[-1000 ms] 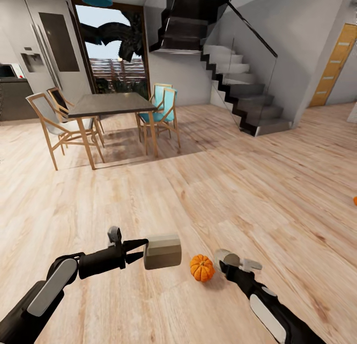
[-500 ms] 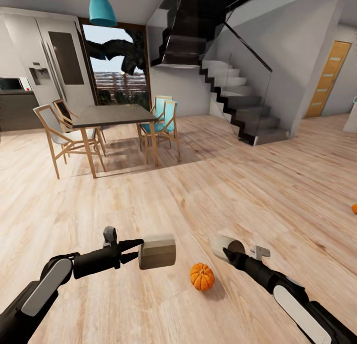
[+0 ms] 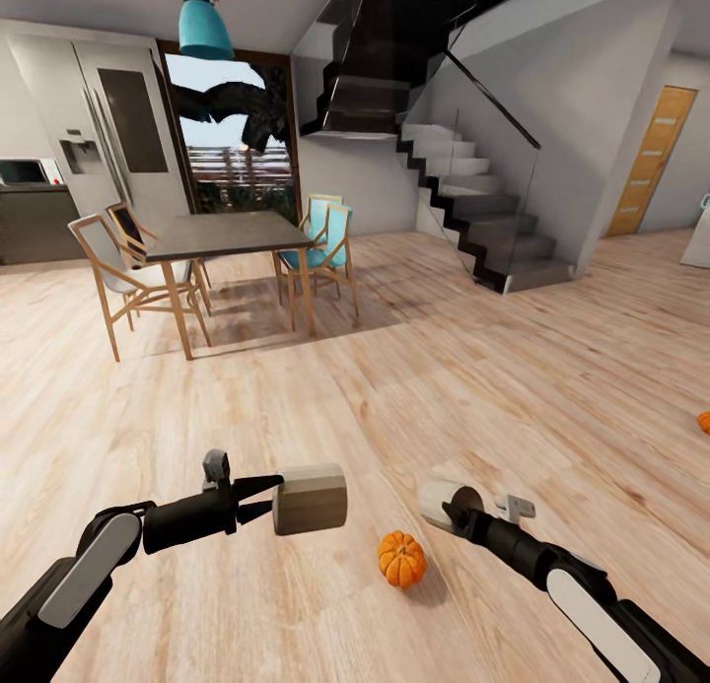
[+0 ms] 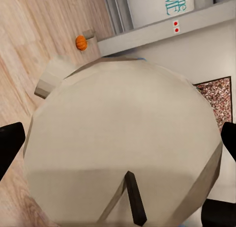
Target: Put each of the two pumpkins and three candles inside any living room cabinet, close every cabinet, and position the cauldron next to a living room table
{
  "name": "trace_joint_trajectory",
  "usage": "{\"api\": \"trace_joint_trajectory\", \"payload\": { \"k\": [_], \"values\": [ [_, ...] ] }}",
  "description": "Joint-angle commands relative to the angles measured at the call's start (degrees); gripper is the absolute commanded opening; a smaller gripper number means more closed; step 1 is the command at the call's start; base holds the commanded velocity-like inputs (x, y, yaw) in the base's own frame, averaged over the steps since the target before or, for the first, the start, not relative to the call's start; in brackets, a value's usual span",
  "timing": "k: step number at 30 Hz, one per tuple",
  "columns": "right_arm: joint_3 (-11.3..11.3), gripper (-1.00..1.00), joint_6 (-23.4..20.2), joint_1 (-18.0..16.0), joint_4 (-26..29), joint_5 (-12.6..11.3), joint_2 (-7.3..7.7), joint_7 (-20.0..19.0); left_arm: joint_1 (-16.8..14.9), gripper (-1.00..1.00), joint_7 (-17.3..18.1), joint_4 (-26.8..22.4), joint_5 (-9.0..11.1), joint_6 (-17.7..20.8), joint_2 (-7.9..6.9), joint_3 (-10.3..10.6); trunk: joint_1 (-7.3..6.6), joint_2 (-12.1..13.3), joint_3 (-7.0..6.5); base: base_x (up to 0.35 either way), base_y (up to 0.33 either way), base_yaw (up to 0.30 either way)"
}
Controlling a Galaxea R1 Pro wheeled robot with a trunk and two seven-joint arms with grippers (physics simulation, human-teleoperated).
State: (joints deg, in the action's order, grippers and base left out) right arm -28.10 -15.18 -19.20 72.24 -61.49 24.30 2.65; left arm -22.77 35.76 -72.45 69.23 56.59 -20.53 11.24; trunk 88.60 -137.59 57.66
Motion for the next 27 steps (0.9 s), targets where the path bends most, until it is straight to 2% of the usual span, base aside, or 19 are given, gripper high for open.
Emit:
{"api": "trace_joint_trajectory", "payload": {
  "k": [1,11,19,27],
  "values": [
    [-0.1,-1.0,0.0,-0.1,-0.4,-0.5,0.05,0.3,0.0,-1.0,0.1,0.1,0.0,0.1,-0.05,0.0,-0.24,0.4,-0.13,0.0,0.0,0.0],
    [-0.1,-1.0,0.2,-0.1,-1.2,-0.4,0.01,0.3,-0.1,-1.0,-0.2,3.4,0.0,0.0,-0.12,-0.4,-2.43,4.4,-1.93,0.0,0.0,0.016],
    [-0.1,-1.0,0.3,-0.1,-1.9,-0.3,-0.1,0.3,-0.1,-1.0,-0.3,4.8,0.1,0.0,-0.06,-0.4,-4.19,7.6,-3.36,-0.021,0.0,0.237],
    [-0.2,-1.0,0.2,-0.1,-3.5,0.1,-0.13,0.3,-0.1,-1.0,-0.2,5.2,0.1,0.1,-0.12,-0.5,-5.95,10.8,-4.8,-0.292,0.0,0.274]
  ]
}}
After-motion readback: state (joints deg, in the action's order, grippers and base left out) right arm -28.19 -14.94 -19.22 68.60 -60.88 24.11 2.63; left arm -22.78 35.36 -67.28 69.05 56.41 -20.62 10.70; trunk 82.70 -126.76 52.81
